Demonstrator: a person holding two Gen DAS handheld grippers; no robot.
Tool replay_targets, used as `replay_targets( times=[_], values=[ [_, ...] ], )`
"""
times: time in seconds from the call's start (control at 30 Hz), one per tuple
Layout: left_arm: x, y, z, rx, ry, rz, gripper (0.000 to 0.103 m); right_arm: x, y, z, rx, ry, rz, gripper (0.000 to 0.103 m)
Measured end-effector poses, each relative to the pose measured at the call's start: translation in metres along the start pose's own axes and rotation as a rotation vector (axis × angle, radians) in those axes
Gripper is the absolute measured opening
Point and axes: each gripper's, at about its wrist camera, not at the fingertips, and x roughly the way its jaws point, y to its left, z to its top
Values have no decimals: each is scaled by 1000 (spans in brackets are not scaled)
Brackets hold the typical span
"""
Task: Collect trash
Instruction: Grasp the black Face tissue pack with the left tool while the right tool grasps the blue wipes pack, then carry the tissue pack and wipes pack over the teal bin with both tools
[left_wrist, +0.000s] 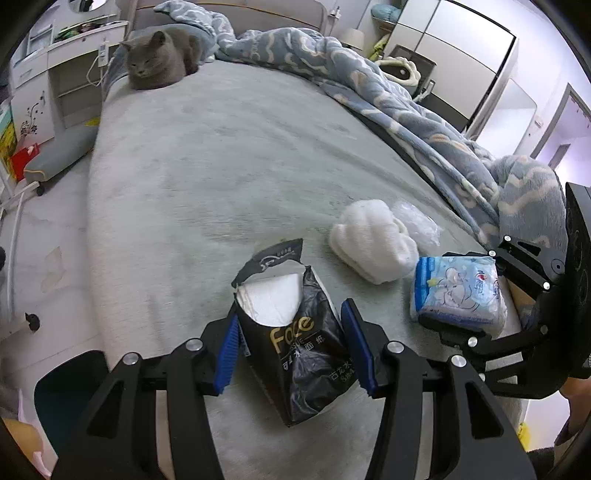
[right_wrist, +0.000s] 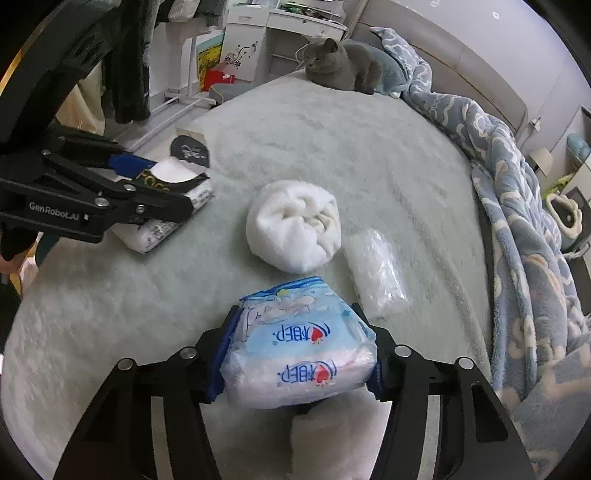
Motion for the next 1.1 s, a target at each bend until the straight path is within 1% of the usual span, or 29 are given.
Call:
replay_targets(
  times=[0.03,0.23,0.37,0.47,0.6,0.73,0.87,1.03,1.1],
  values=[
    [-3,3,-1,-5,-3,1,55,0,0,1,6,2,-2,54],
    [-23,21,-7,-31,-19,22,55,-6,4,7,55,-13,-21,53],
    [-36,30,-13,-41,-28,34,55,-13,10,10,92,-28,-18,53],
    [-47,35,-19,-42,-33,42,55,-16,10,12,141,-36,1,53],
    [-59,39,-27,-40,-40,52,55,-25,9,12,247,-60,40,53],
    [-72,44,-37,-39,-45,63,55,-35,14,11,329,-93,69,53],
    [-82,50,-48,-27,-44,84,55,-38,21,11,412,-121,116,54],
    [-93,65,-62,-34,-40,104,55,-40,41,16,438,-136,146,54],
    [-96,71,-67,-36,-36,113,55,-39,49,17,475,-148,161,54]
  ],
)
